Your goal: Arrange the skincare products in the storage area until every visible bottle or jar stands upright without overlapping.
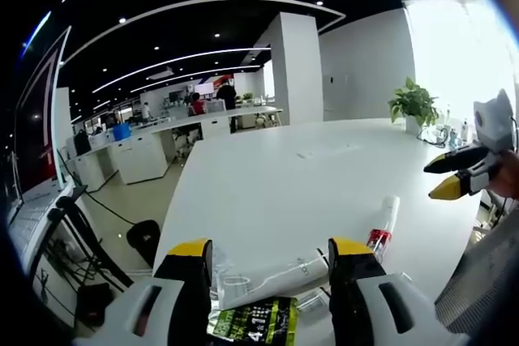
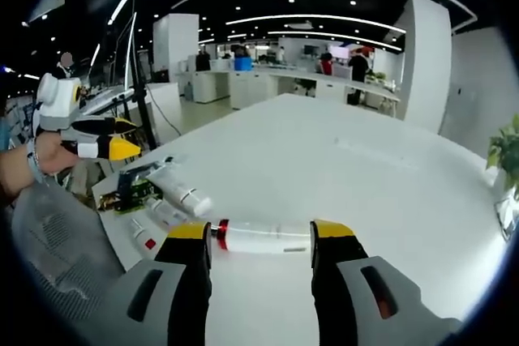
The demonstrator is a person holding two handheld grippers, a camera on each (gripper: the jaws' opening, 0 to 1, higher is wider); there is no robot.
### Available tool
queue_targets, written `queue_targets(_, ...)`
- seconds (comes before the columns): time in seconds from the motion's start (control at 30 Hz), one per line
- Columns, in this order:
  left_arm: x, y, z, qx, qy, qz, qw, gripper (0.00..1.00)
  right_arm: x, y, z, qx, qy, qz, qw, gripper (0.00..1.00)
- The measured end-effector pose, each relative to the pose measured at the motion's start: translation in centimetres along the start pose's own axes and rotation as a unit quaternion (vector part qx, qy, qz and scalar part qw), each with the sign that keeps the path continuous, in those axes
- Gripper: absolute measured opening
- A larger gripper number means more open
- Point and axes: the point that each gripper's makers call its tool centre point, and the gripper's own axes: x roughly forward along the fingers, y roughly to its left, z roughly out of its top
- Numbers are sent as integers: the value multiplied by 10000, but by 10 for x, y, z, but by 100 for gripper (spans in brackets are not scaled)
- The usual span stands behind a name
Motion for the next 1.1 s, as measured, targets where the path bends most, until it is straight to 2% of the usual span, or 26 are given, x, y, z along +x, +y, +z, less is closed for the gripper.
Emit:
queue_targets(0.23, 0, -2, -1, 51, 25, -26, 10000, 60, 1, -10, 6, 91, -35, 49, 9999, 47)
queue_targets(0.37, 0, -2, -1, 61, 26, -25, 10000, 60, 3, -14, 8, -244, -27, 88, 9997, 47)
queue_targets(0.5, 0, -2, -1, 69, 32, -43, 10000, 60, 8, -15, 4, -359, 85, 388, 9986, 47)
queue_targets(0.67, 1, -4, -2, 120, 58, -71, 9999, 60, 19, -19, -6, -817, 411, 709, 9933, 47)
queue_targets(0.8, 1, -8, -2, 231, 87, -120, 9996, 60, 28, -24, -7, -1139, 591, 967, 9870, 48)
queue_targets(0.87, 2, -10, -3, 287, 102, -133, 9994, 60, 33, -25, -8, -1360, 717, 1152, 9814, 48)
queue_targets(0.93, 2, -11, -4, 342, 116, -157, 9992, 59, 37, -24, -10, -1599, 829, 1316, 9748, 48)
queue_targets(0.97, 2, -12, -4, 355, 129, -171, 9991, 59, 40, -23, -13, -1802, 911, 1445, 9687, 48)
queue_targets(1.07, 2, -12, -5, 386, 164, -185, 9989, 59, 48, -23, -19, -2094, 1094, 1579, 9588, 48)
queue_targets(1.1, 2, -12, -6, 396, 174, -187, 9989, 59, 50, -22, -21, -2271, 1133, 1675, 9526, 49)
